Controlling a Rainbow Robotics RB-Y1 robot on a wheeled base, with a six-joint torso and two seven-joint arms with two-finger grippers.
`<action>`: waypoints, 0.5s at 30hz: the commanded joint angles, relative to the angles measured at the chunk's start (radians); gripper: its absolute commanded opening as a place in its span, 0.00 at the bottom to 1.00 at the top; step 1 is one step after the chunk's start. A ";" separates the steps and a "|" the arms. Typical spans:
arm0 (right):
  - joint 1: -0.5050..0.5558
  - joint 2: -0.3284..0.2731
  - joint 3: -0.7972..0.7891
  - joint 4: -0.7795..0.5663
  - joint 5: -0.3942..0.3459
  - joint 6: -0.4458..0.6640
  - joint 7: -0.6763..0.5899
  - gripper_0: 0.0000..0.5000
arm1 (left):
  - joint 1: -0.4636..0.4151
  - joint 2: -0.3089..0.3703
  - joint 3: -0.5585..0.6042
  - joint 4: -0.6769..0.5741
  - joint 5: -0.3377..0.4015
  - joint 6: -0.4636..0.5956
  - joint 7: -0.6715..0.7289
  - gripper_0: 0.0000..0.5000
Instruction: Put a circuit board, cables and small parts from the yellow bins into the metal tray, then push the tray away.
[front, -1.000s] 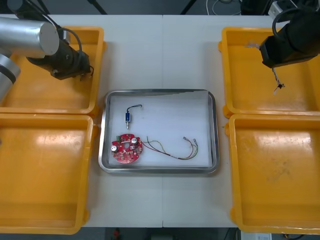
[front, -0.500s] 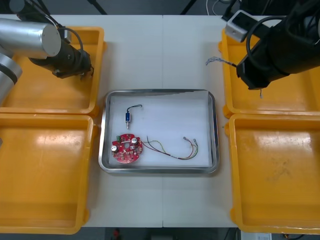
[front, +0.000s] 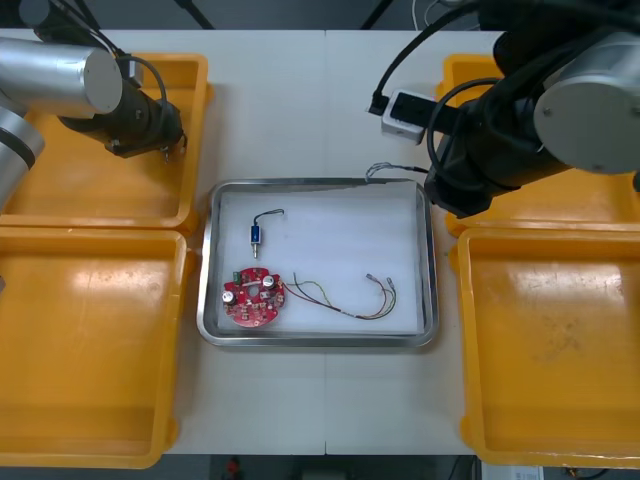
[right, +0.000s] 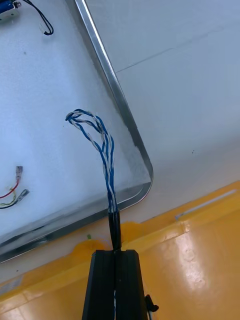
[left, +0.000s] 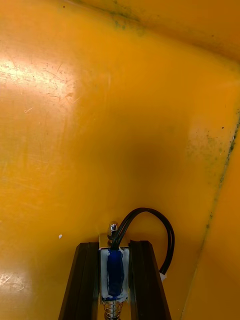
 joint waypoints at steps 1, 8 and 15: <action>-0.001 0.044 0.081 0.033 0.049 -0.091 0.074 0.00 | -0.034 -0.002 -0.018 0.002 0.015 -0.010 -0.079 0.00; -0.009 0.076 0.185 0.079 0.107 -0.191 0.093 0.00 | -0.034 0.012 -0.004 0.002 0.021 -0.007 -0.073 0.00; -0.009 0.090 0.325 0.145 0.160 -0.269 0.100 0.00 | -0.034 0.029 0.069 -0.010 0.021 0.046 -0.079 0.00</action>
